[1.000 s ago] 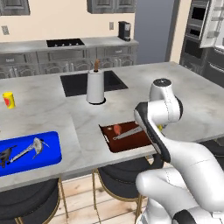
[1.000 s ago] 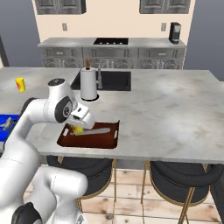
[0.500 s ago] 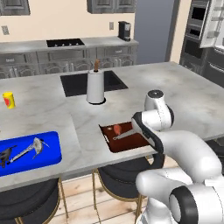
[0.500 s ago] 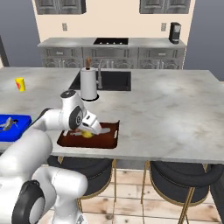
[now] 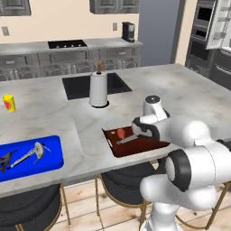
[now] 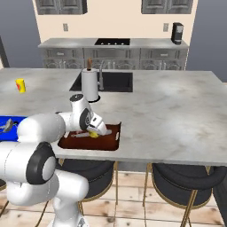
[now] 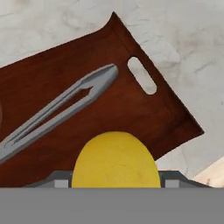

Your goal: Gather the lemon and sweet potato from the fridge and place them on a tray on the dining counter. Then gather the fishs from the fridge and place them on the other tray.

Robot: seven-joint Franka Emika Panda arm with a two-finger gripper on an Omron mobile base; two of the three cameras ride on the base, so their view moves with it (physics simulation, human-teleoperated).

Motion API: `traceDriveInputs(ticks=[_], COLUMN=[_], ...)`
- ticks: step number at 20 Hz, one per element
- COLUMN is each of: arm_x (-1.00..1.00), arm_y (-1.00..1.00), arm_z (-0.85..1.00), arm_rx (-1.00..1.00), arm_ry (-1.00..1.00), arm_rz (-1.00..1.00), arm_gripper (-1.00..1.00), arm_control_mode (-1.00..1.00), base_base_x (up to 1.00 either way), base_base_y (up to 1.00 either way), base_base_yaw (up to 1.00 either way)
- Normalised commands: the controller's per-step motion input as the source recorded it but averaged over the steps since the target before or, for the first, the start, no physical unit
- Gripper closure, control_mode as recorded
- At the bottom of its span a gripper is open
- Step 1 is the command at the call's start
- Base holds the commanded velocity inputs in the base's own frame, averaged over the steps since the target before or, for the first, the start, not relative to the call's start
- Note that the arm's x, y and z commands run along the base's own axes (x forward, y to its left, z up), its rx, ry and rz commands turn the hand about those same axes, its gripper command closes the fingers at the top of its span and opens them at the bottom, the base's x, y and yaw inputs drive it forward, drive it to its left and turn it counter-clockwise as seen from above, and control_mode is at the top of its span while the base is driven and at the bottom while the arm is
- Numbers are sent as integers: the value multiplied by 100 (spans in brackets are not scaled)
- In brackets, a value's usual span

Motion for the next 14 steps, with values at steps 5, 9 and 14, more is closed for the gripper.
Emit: traceDriveInputs(ticks=[5, 9, 14], arm_x=[52, 43, 35], arm_y=[0, 0, 0], arm_z=[-19, -23, -29], arm_rx=[0, 0, 0], arm_ry=[2, 3, 4], arm_rz=[-4, -3, -2], arm_gripper=[100, 100, 100], arm_control_mode=[-100, -100, -100], base_base_x=[0, 0, 0], base_base_y=[0, 0, 0], base_base_yaw=[0, 0, 0])
